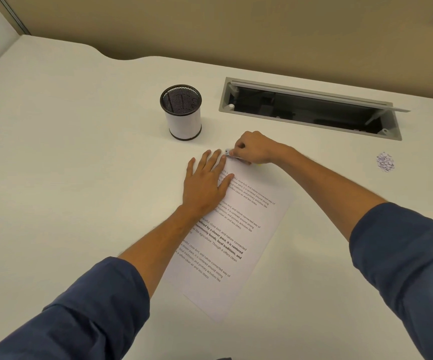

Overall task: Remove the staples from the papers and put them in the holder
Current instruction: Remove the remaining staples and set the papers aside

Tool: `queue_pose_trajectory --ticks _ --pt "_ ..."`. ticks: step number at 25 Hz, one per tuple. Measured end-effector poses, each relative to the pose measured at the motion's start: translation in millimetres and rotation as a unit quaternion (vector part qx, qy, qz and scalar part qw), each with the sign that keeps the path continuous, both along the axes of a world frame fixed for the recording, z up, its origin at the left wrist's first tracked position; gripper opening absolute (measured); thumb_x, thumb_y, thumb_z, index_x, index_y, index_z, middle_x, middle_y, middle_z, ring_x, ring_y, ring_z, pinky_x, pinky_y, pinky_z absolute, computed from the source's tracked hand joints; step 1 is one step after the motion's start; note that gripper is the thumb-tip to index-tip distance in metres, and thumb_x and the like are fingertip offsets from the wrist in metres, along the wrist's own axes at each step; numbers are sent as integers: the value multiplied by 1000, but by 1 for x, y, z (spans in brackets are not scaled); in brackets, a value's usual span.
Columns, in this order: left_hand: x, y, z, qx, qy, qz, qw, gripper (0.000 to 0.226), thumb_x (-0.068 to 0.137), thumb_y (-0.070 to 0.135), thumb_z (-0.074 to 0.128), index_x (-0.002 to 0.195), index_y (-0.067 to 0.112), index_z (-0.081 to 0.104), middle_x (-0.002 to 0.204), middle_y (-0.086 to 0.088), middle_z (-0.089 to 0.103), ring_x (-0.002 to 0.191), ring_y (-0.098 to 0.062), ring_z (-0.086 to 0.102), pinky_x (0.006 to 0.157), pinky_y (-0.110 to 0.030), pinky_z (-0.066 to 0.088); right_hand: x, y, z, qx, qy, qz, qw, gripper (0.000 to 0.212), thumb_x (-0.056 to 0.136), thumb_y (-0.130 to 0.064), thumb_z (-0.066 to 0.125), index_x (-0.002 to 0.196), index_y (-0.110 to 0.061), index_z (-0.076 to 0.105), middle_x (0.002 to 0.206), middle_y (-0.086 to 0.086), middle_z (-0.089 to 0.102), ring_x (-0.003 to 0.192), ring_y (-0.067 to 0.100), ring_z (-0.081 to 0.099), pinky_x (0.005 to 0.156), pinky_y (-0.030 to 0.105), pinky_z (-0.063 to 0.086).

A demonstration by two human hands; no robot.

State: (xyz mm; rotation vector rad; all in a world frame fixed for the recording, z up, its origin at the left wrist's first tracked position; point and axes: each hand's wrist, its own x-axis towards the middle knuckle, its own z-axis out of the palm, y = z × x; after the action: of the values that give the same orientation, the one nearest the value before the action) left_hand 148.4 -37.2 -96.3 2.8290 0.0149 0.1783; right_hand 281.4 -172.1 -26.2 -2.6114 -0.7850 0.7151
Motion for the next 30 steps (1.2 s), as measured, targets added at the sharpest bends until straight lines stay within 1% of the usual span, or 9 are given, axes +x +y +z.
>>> queue_pose_trajectory --ticks 4,7,10,12,15,20,24,28,30 --pt "-1 0 -1 -20 -10 0 1000 61 98 53 31 148 19 38 158 2 31 147 -18 22 119 -45 10 -15 -9 -5 -26 -112 34 993 40 95 -45 49 97 -10 67 91 5 66 79 22 59 74 41 51" --pt "0 2 -1 -29 -15 4 999 65 96 56 26 148 19 38 157 3 32 147 -17 23 119 -44 11 -29 -18 -8 -59 -218 93 970 33 97 -41 45 99 -13 63 96 2 62 79 22 58 71 40 50" --pt "-1 0 -1 -20 -9 3 1000 68 95 59 21 149 21 35 159 4 29 148 -17 20 119 -44 10 -36 -22 -12 -63 -269 122 953 34 99 -38 42 102 -11 62 99 2 60 75 25 60 65 39 49" --pt "1 3 3 -2 15 7 1000 71 91 65 16 151 29 31 161 6 23 150 -17 13 119 -48 2 -37 -23 -14 -62 -289 131 946 33 100 -36 41 102 -9 61 99 4 60 73 27 60 59 37 45" --pt "10 16 11 40 65 17 997 69 88 77 23 149 45 25 163 8 9 151 -18 -5 112 -57 -14 -38 -20 -15 -58 -305 134 941 32 101 -34 41 103 -8 61 99 5 60 72 28 60 55 36 41" --pt "10 17 12 23 69 7 997 70 86 78 24 148 47 24 164 9 8 150 -16 -7 115 -60 -9 -35 -25 -25 -24 -375 192 906 16 90 -20 64 85 -5 61 78 7 59 52 25 56 40 26 25" --pt "10 18 12 29 75 7 997 68 88 77 25 149 47 22 164 9 6 150 -15 -7 115 -59 -9 -31 -25 -23 -36 -388 225 893 9 84 -16 70 83 -9 64 77 4 59 52 19 53 36 25 28" --pt "10 17 13 33 80 4 996 68 89 76 25 150 47 19 164 9 4 150 -15 -8 115 -59 -10 -30 -19 -20 -62 -353 198 912 17 96 -21 53 95 -7 63 91 7 59 63 25 57 47 32 35" --pt "10 17 14 30 86 4 996 68 89 76 24 150 47 19 164 10 3 150 -14 -8 115 -59 -10 -31 -20 -23 -53 -358 205 909 16 95 -21 55 94 -6 60 89 8 59 60 25 58 45 31 33"
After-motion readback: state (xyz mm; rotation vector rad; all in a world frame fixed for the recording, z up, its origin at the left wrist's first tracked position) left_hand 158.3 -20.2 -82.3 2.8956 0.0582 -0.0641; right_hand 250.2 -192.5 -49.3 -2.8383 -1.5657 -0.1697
